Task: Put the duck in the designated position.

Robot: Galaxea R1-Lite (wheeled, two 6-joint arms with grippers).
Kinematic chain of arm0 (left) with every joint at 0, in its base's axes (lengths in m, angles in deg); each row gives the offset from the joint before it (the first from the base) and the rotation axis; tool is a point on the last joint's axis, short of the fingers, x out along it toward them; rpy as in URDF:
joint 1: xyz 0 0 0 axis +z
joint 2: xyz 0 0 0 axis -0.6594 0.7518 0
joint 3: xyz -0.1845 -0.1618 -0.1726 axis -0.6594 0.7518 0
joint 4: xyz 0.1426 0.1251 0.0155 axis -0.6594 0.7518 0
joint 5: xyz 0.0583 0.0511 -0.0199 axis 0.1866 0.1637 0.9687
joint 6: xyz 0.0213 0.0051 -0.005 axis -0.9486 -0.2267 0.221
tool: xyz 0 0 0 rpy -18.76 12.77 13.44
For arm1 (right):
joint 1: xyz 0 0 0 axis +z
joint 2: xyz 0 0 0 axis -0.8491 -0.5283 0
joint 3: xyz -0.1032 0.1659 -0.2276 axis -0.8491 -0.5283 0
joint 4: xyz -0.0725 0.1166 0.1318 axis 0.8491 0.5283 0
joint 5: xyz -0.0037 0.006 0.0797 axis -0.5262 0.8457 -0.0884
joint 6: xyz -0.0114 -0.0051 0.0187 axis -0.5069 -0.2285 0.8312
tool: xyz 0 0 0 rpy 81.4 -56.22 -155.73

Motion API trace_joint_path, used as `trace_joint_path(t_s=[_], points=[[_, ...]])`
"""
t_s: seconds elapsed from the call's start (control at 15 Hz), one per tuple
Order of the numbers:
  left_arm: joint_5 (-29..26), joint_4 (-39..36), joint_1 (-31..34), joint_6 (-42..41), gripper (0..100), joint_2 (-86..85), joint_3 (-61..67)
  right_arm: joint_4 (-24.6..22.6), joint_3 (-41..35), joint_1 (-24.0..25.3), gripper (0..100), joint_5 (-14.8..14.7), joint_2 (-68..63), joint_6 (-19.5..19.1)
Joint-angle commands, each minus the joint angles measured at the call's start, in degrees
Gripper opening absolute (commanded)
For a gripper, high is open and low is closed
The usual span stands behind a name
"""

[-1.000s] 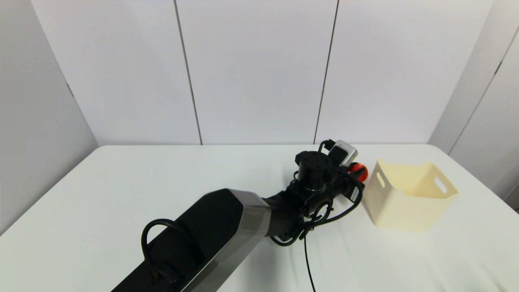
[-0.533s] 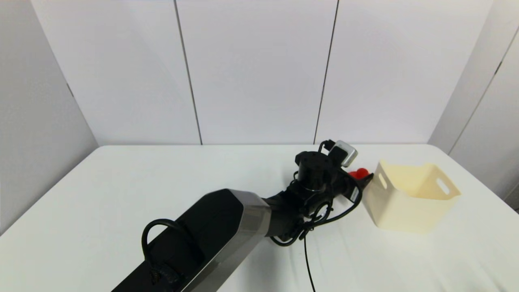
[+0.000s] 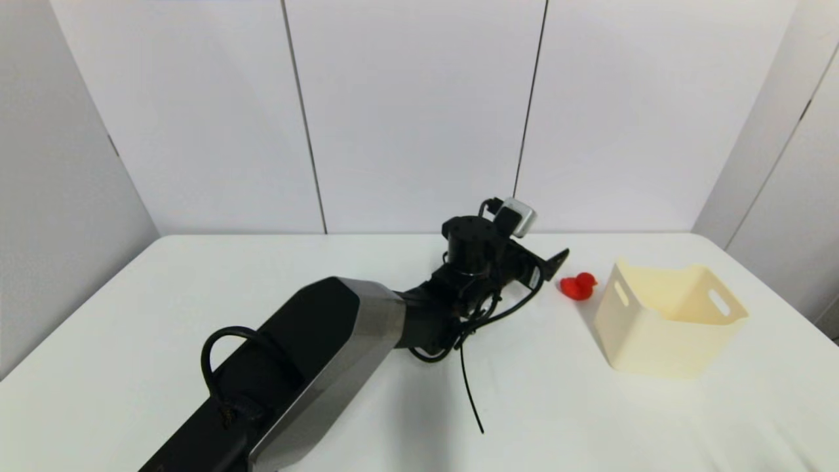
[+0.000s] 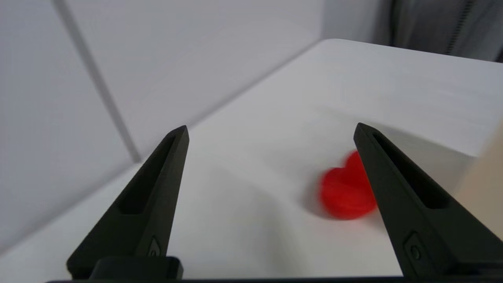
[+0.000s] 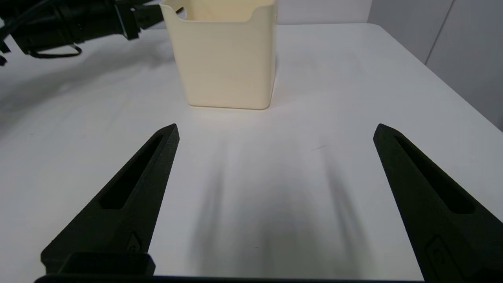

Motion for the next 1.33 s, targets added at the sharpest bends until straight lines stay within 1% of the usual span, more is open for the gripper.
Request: trace_joint_path(t_s=[0.07,0.13,0.2,0.4,0.53,0.67,0.73,0.87,1.0,1.07,1.2,1.33], points=[[-0.41,0.0,8.64,-6.1,100,-4.99,0.34,-0.04,0.0,-0.01,100,0.0,-0.07,0.0],[-0.68,0.44,10.31,-7.33,100,-7.98,1.92,-0.04,0.0,-0.01,100,0.0,-0.07,0.0],[-1.12,3.08,11.72,-7.94,100,-12.37,3.24,-0.04,0.0,-0.01,100,0.0,-0.07,0.0],[-0.94,14.77,14.27,-9.0,100,-23.62,5.88,-0.04,0.0,0.07,100,0.0,-0.07,0.0],[-0.68,22.06,15.5,-8.38,100,-32.85,13.7,-0.04,0.0,0.07,100,0.0,-0.07,0.0],[-0.59,31.38,16.99,-7.77,100,-42.61,23.37,-0.04,0.0,-0.01,100,0.0,-0.07,0.0],[-0.59,33.66,17.34,-7.59,100,-44.81,25.22,-0.04,0.0,-0.01,100,0.0,-0.07,0.0],[-0.5,42.72,19.98,-7.24,100,-53.95,33.39,-0.04,0.0,-0.01,100,0.0,-0.07,0.0],[-0.41,46.93,23.32,-6.62,100,-62.21,42.0,-0.04,0.0,0.07,100,0.0,-0.07,0.0],[-0.41,47.81,24.9,-6.45,100,-65.11,45.25,-0.04,0.0,-0.01,100,0.0,-0.07,0.0],[-0.33,47.99,30.61,-6.36,100,-74.34,54.66,-0.04,0.0,-0.01,100,0.0,-0.07,0.0],[-0.33,47.73,35.36,-6.27,100,-81.19,61.34,-0.04,0.0,0.07,100,0.0,-0.07,0.0]])
